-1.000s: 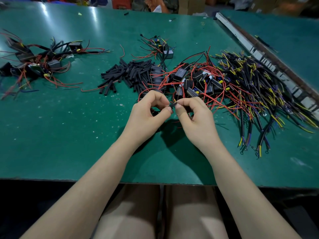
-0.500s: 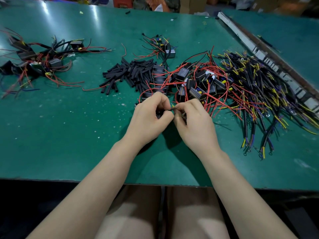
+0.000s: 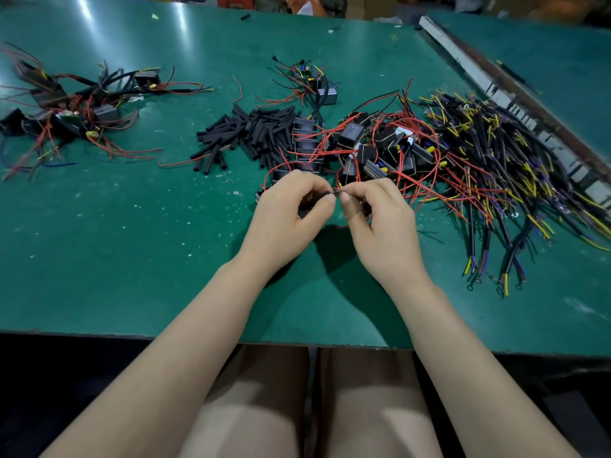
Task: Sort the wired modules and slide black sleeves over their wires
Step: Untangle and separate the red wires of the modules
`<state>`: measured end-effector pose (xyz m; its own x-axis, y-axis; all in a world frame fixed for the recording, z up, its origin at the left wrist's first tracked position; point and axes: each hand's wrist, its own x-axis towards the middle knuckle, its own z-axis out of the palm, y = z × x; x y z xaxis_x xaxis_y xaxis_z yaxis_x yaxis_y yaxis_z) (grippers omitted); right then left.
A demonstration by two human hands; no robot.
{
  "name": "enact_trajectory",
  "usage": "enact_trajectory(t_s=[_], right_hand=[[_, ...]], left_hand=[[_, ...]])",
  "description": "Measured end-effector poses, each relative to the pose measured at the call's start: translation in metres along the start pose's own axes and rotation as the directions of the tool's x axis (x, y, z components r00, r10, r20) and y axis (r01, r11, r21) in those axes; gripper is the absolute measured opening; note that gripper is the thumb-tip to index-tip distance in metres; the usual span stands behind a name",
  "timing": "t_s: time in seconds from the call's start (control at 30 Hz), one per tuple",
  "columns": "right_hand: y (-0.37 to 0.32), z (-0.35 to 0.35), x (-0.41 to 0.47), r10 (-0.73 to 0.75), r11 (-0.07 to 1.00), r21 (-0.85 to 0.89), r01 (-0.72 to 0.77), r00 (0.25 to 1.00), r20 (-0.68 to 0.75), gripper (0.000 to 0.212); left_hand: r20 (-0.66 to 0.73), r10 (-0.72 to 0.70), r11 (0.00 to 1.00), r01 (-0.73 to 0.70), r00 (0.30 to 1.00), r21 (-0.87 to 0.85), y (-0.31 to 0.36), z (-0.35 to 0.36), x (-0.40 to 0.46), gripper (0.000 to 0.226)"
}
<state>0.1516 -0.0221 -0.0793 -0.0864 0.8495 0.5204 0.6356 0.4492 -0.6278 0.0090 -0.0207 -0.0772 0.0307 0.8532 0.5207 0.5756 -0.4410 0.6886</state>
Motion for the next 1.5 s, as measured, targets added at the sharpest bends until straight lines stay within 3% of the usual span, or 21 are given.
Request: enact_trajectory(t_s=[0.4, 0.57, 0.8, 1.3, 1.5], right_hand=[[-0.001, 0.001, 0.003, -0.009, 0.998, 0.065, 0.013, 0.998, -0.062, 0.014], [-0.002, 0.001, 0.005, -0.035, 0.998, 0.044, 0.039, 0.996, -0.079, 0.012], [-0.005, 0.002, 0.028, -0.112, 0.994, -0.018, 0.111, 0.990, -0.086, 0.015], [0.018, 0.008, 0.040, -0.191, 0.980, 0.032, 0.196, 0.974, -0.124, 0.014], [0.019, 0.010, 0.041, -0.193, 0.980, 0.031, 0.195, 0.978, -0.076, 0.013]], left_hand=[[-0.012, -0.067, 0.996, 0.066, 0.998, -0.057, 0.000, 0.001, 0.001, 0.011], [-0.009, -0.116, 0.989, 0.115, 0.993, -0.093, 0.002, 0.001, 0.002, 0.004], [-0.045, -0.218, 0.971, 0.212, 0.975, -0.107, 0.008, -0.004, 0.029, 0.012], [0.003, -0.028, 0.994, 0.028, 1.000, -0.102, -0.009, 0.010, 0.036, 0.008], [0.000, 0.006, 0.996, -0.006, 1.000, -0.093, -0.014, 0.003, 0.034, 0.020]])
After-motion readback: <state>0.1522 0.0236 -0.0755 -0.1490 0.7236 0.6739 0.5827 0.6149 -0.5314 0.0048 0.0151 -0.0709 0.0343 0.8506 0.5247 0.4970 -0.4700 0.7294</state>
